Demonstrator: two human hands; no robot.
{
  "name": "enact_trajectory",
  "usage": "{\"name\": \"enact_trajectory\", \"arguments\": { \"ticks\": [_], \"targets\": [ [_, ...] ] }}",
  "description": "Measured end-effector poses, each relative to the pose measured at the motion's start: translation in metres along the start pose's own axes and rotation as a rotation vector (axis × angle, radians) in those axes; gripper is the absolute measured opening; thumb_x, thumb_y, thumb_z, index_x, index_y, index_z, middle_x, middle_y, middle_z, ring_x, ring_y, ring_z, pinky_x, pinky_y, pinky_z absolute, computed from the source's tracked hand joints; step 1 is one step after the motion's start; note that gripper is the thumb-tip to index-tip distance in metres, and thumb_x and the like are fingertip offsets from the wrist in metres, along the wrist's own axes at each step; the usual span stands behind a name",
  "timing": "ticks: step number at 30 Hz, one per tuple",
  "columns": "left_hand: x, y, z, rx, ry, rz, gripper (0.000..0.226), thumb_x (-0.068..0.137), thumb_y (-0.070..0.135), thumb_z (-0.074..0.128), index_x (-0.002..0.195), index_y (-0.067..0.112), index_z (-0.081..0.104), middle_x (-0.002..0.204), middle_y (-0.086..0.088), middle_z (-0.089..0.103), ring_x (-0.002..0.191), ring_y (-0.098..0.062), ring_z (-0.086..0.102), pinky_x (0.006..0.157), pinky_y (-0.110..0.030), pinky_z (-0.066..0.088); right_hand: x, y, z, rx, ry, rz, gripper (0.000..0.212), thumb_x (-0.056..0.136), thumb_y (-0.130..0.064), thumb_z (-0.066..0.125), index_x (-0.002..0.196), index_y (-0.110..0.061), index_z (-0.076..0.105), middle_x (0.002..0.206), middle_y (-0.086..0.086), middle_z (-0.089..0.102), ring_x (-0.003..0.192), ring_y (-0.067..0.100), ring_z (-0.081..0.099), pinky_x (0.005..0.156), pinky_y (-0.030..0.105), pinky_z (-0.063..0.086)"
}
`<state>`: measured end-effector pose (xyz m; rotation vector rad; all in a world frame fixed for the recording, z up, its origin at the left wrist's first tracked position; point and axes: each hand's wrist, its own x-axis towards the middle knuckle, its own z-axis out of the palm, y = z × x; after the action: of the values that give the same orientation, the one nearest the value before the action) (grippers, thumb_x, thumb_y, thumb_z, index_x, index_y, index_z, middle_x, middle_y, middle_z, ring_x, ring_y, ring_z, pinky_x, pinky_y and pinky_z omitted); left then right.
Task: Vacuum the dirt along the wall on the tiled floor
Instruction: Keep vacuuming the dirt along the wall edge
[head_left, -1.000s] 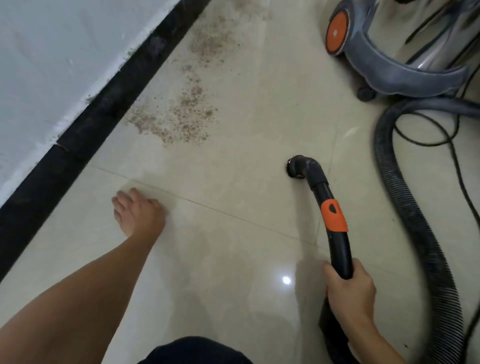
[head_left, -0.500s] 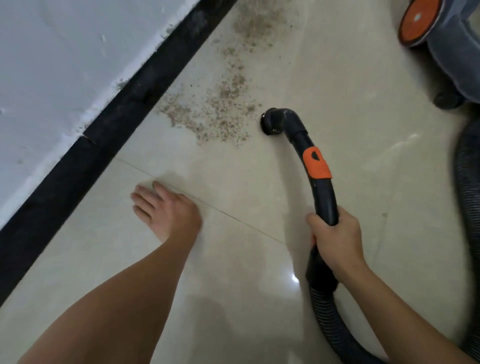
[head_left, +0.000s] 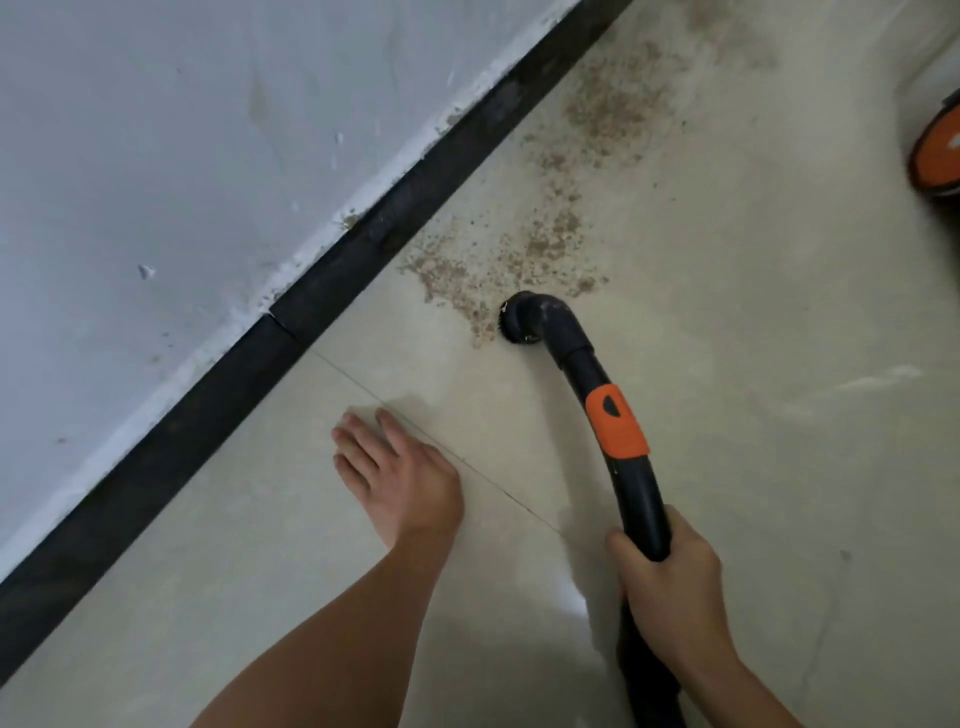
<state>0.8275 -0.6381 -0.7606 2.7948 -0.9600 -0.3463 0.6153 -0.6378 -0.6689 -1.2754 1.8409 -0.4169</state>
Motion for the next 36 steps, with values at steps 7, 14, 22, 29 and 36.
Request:
{"name": "enact_trajectory", "arguments": {
  "ticks": [7, 14, 22, 29, 36],
  "targets": [
    [0.003, 0.001, 0.001, 0.012, 0.003, 0.000, 0.064, 0.090, 0.029, 0.017, 0.147, 0.001, 0.029, 0.156, -0.029, 0.014, 0.146, -0.044, 0.008, 0.119, -0.053, 0.007, 0.023, -0.019, 0.005, -0.025, -0.003, -0.056, 0.021, 0.079, -0.011, 0.071, 0.068, -0.011, 0.053, 0.054, 0.007, 0.049, 0.050, 0.021, 0.044, 0.049, 0.034, 0.037],
    [0.002, 0.001, 0.003, 0.006, 0.028, 0.007, 0.061, 0.089, 0.025, 0.026, 0.143, -0.001, 0.037, 0.152, -0.031, 0.024, 0.142, -0.047, 0.019, 0.117, -0.056, 0.017, 0.020, -0.029, 0.022, -0.003, -0.098, -0.082, 0.021, 0.078, -0.011, 0.069, 0.068, -0.008, 0.051, 0.052, 0.004, 0.045, 0.045, 0.015, 0.038, 0.045, 0.029, 0.035],
    [0.003, -0.003, 0.005, 0.008, 0.051, 0.017, 0.060, 0.090, 0.025, 0.027, 0.144, 0.000, 0.036, 0.153, -0.031, 0.022, 0.143, -0.047, 0.017, 0.117, -0.057, 0.017, 0.046, -0.049, 0.037, -0.008, -0.049, -0.139, 0.020, 0.078, -0.016, 0.069, 0.070, -0.010, 0.052, 0.056, 0.009, 0.054, 0.049, 0.021, 0.049, 0.047, 0.034, 0.043],
    [0.003, 0.000, 0.004, 0.004, 0.017, 0.013, 0.066, 0.090, 0.029, 0.017, 0.148, 0.002, 0.029, 0.156, -0.028, 0.015, 0.146, -0.044, 0.009, 0.119, -0.054, 0.009, 0.055, -0.060, 0.042, 0.011, -0.048, -0.156, 0.016, 0.080, -0.014, 0.069, 0.073, -0.007, 0.056, 0.058, 0.013, 0.058, 0.041, 0.012, 0.049, 0.040, 0.024, 0.040],
    [0.002, 0.001, 0.003, 0.017, 0.038, 0.015, 0.065, 0.090, 0.029, 0.017, 0.148, 0.002, 0.030, 0.156, -0.029, 0.016, 0.145, -0.045, 0.011, 0.119, -0.054, 0.012, 0.059, -0.073, 0.054, 0.006, -0.148, -0.174, 0.012, 0.080, -0.012, 0.067, 0.075, -0.007, 0.058, 0.057, 0.015, 0.061, 0.037, 0.012, 0.051, 0.038, 0.023, 0.042]
  ]
}}
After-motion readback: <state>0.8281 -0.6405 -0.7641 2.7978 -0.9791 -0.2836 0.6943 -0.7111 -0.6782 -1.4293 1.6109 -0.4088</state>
